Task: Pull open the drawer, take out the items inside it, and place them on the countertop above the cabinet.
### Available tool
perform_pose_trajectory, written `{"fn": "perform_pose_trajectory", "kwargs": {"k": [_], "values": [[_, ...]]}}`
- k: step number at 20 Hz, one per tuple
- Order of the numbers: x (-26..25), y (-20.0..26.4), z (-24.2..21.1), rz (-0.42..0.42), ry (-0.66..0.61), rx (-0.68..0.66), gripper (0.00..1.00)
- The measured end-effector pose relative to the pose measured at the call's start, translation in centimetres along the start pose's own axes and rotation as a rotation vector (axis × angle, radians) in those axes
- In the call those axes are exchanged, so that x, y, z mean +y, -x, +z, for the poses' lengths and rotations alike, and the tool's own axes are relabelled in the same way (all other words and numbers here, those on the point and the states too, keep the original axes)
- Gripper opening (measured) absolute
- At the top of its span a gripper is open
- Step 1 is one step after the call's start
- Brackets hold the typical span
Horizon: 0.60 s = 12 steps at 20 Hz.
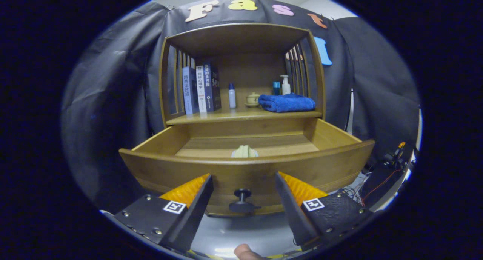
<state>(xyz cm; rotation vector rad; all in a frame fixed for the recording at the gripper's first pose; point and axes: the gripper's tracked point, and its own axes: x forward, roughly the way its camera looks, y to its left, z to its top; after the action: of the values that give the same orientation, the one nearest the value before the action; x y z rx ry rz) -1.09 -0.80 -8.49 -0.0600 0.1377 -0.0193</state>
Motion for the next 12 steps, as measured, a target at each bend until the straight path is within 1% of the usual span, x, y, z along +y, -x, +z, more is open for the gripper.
{"fn": "perform_pose_trajectory", "kwargs": {"k": [4,7,12], "values": [[0.7,0.5,2.2,-0.004,0.047,0.033,0.97],[1.4,0.8,4.2,-0.007,0.036,0.055,0.97],[1.0,-0.3,7.3,-0.032,0.054,0.124,0.97]]}}
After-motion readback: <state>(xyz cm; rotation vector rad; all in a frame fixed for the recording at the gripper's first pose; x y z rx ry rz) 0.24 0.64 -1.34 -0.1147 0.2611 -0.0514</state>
